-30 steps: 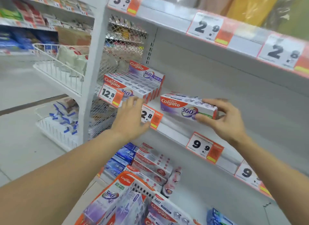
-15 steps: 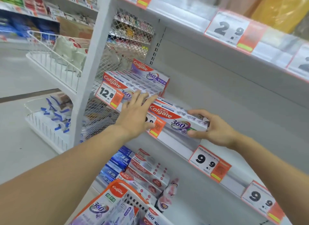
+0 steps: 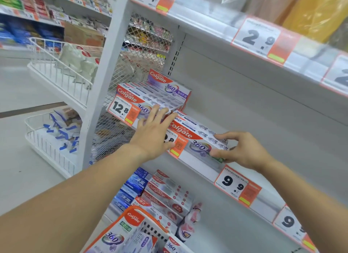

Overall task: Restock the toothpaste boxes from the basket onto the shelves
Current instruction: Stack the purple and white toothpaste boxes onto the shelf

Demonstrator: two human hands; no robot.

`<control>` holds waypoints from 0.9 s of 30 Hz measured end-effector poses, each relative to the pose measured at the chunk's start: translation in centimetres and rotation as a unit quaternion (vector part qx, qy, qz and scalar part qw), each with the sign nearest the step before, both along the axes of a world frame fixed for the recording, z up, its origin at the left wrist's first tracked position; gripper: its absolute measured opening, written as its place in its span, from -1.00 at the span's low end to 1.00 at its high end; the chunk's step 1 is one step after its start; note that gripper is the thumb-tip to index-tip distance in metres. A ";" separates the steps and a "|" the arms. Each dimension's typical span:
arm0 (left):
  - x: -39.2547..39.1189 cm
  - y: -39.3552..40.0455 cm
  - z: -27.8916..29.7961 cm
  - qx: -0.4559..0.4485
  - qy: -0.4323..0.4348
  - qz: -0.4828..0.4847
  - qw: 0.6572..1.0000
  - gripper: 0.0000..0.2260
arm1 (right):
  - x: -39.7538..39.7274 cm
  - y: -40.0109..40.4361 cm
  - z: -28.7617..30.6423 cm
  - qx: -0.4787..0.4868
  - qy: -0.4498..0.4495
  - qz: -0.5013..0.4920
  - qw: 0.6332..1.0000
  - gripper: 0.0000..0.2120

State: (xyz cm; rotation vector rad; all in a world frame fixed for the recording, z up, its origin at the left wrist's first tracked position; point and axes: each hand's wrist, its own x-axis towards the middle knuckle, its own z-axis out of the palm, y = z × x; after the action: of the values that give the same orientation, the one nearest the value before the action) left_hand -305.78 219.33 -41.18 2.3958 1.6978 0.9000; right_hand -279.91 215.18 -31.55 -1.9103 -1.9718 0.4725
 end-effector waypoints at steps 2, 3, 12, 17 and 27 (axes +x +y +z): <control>0.0 0.0 0.0 -0.002 0.000 0.002 1.000 -0.17 | 0.1 0.0 -0.7 0.039 -0.070 -0.008 0.997 -0.37; 0.0 0.0 0.0 -0.002 -0.001 0.004 1.000 -0.17 | 0.2 0.0 -1.1 0.055 -0.098 -0.002 0.994 -0.37; 0.1 -0.3 0.3 -0.015 0.005 -0.003 1.000 -0.16 | 0.4 0.8 -1.8 0.039 -0.108 0.061 0.992 -0.36; 0.2 -0.4 0.7 -0.028 0.018 -0.008 0.999 -0.16 | 0.0 0.3 -2.2 0.034 -0.097 0.051 0.993 -0.41; 4.5 -7.2 0.0 0.180 -0.192 -0.156 0.952 -0.85 | -2.8 -11.6 -6.3 0.335 -0.012 0.076 0.939 -0.89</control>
State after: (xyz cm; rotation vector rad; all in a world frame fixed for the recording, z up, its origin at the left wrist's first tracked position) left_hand -301.25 212.10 -41.20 2.3770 1.0536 1.5970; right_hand -282.69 203.60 -37.84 -1.3423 -1.9582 -0.1835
